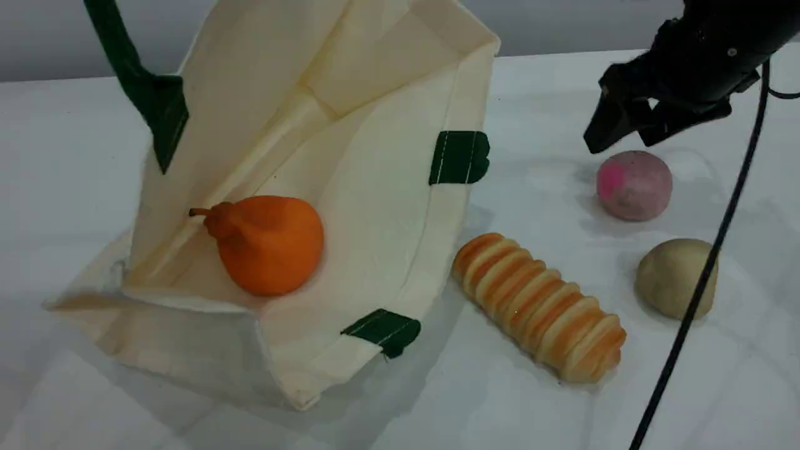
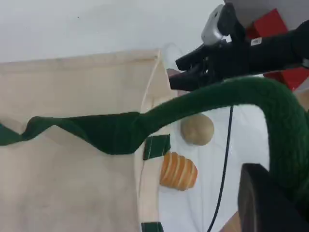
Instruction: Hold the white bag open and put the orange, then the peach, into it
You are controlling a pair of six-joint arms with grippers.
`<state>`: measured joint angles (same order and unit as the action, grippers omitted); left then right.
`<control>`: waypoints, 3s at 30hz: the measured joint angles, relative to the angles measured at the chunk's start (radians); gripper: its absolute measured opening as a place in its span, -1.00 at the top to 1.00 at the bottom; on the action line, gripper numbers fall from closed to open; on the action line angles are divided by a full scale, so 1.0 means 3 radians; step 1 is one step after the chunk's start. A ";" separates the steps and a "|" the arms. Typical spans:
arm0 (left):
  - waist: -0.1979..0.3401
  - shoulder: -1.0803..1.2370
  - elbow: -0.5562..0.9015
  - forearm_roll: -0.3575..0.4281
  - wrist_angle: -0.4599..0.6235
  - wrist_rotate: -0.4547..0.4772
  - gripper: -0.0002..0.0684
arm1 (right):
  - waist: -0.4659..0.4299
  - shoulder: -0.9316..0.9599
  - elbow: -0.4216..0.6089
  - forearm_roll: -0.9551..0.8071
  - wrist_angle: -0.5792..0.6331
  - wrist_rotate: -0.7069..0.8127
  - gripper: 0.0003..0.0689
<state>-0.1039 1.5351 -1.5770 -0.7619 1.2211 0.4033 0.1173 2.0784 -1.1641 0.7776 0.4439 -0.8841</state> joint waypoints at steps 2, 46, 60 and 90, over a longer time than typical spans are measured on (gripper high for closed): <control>0.0000 0.0000 0.0000 0.0000 0.0000 0.0000 0.79 | 0.0000 0.0023 0.0000 -0.0184 -0.0048 0.0171 -0.46; 0.0000 0.0000 0.0000 0.0008 0.0000 0.0023 0.79 | 0.0105 -0.0685 -0.0001 0.1115 0.1874 -0.0175 0.18; 0.0000 0.0000 0.0000 0.0008 0.0000 0.0023 0.79 | 0.1229 -0.0613 -0.0001 0.1880 0.0664 -0.0636 0.18; 0.0000 0.0000 0.0000 0.0001 0.0000 0.0023 0.79 | 0.1536 0.0022 -0.0008 0.3222 0.0689 -0.2289 -0.42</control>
<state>-0.1039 1.5351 -1.5770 -0.7616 1.2211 0.4102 0.5781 2.0850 -1.1663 1.7443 0.6505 -1.5710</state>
